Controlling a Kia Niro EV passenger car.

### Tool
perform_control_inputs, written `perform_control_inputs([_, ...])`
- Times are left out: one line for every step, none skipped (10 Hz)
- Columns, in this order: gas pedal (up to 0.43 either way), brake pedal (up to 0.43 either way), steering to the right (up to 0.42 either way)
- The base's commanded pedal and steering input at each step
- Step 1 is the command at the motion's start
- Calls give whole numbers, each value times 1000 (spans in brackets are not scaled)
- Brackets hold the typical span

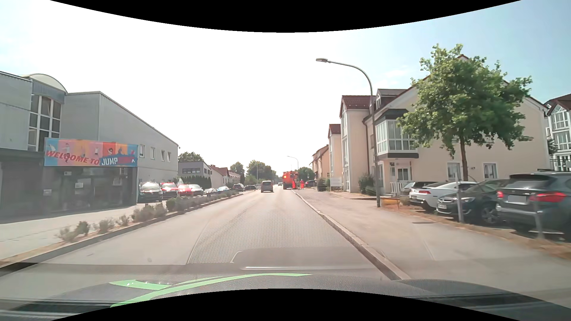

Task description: Follow the waypoints while adhering to traffic rules and regulations

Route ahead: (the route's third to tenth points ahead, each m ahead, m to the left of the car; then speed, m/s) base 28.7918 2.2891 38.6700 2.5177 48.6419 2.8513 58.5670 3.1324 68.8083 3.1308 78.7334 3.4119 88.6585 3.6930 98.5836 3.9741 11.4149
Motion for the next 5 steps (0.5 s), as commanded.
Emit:
perform_control_inputs([67, 0, -7])
perform_control_inputs([67, 0, -7])
perform_control_inputs([67, 0, -8])
perform_control_inputs([67, 0, -9])
perform_control_inputs([67, 0, -11])
